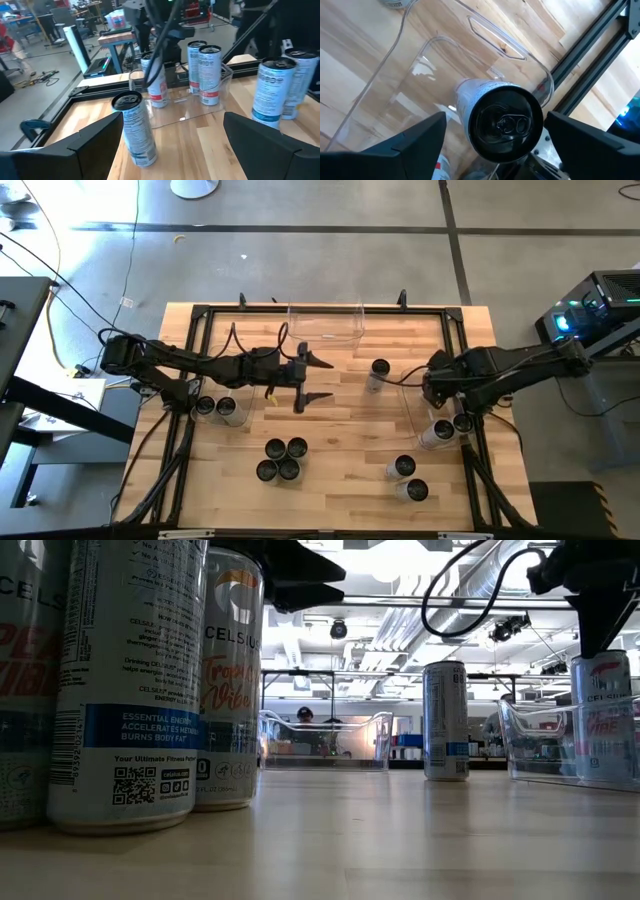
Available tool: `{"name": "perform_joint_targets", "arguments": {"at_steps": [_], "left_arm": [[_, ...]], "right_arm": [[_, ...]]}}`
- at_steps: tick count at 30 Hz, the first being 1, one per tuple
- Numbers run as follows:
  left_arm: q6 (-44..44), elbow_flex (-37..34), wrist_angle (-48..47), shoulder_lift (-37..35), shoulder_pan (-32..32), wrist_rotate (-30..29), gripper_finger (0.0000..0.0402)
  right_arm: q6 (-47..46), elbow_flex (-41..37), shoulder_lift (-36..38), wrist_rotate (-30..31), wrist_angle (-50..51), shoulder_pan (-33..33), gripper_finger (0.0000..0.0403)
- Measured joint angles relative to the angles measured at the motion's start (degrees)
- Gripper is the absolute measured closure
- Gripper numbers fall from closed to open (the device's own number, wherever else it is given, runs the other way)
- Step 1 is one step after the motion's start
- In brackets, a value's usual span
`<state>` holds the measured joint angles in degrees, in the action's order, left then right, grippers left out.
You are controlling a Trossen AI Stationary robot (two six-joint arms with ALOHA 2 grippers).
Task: Sort soda cans
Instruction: Put the white-pink soda can into the right transparent bin
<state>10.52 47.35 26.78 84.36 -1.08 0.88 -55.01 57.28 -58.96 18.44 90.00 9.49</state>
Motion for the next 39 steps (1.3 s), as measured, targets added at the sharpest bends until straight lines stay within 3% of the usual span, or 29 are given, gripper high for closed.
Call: {"name": "perform_joint_targets", "arguments": {"at_steps": [24,39], "left_arm": [[-0.9,0.0,0.0,0.0,0.0,0.2,0.0061],[-0.9,0.0,0.3,0.0,0.0,0.2,0.0061]], "right_arm": [[13.5,0.0,-5.5,-3.2,-1.8,-0.6,0.0052],[11.1,4.0,-5.8,-4.5,-0.4,-0.6,0.0053]]}}
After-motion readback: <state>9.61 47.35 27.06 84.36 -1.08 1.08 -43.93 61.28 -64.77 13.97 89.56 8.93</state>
